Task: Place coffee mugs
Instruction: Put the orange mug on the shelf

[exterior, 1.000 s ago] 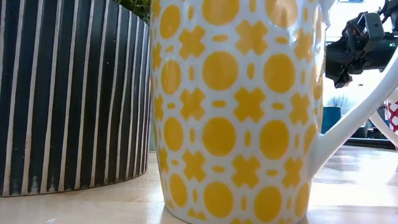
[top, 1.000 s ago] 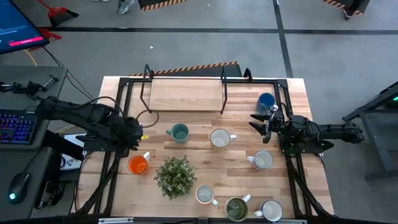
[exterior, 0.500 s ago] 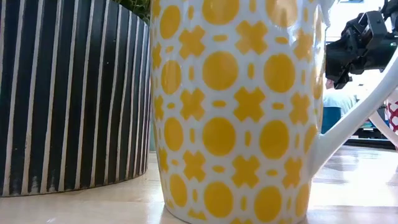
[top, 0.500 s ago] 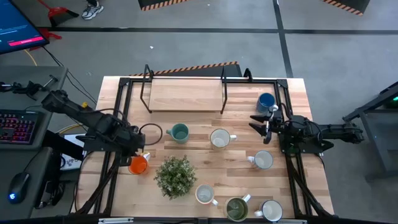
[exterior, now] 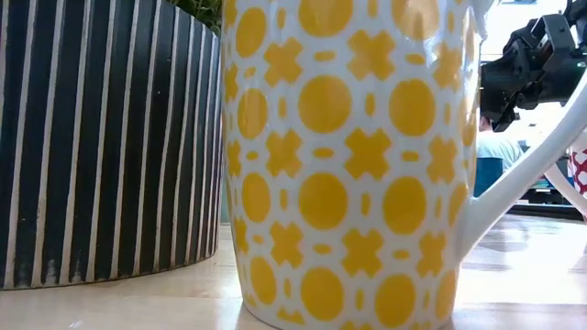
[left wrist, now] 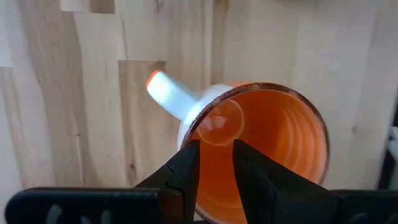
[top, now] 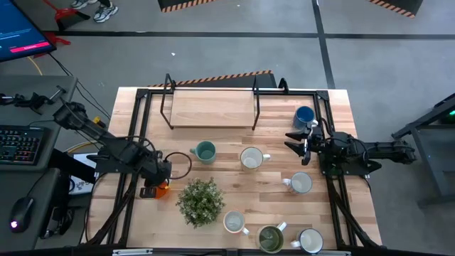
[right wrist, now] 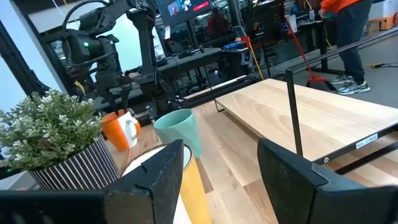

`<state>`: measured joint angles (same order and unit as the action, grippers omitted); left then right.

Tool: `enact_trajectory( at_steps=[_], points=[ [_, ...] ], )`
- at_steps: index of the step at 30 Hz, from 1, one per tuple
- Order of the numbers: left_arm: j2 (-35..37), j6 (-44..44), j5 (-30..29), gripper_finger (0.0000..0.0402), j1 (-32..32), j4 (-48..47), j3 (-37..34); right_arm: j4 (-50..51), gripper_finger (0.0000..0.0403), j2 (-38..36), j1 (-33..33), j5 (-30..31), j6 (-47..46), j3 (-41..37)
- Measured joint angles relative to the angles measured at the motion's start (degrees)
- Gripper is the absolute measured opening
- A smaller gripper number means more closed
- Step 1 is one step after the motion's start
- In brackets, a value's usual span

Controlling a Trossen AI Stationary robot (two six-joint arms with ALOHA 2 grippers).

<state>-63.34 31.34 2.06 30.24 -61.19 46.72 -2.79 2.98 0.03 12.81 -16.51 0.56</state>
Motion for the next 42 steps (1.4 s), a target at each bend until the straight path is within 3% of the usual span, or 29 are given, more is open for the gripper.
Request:
enact_trajectory(
  at_steps=[23, 42],
  points=[
    [4.2, 1.5, -3.4, 0.0087, -0.1, -2.0, 0.0, 0.4, 0.0193, 0.1, 0.0, -2.5, 0.0, 0.0],
    [-2.4, -0.1, -4.7, 0.0087, -0.1, -1.9, 0.0, 0.4, 0.0193, 0.5, 0.0, -2.5, 0.0, 0.0]
  ],
)
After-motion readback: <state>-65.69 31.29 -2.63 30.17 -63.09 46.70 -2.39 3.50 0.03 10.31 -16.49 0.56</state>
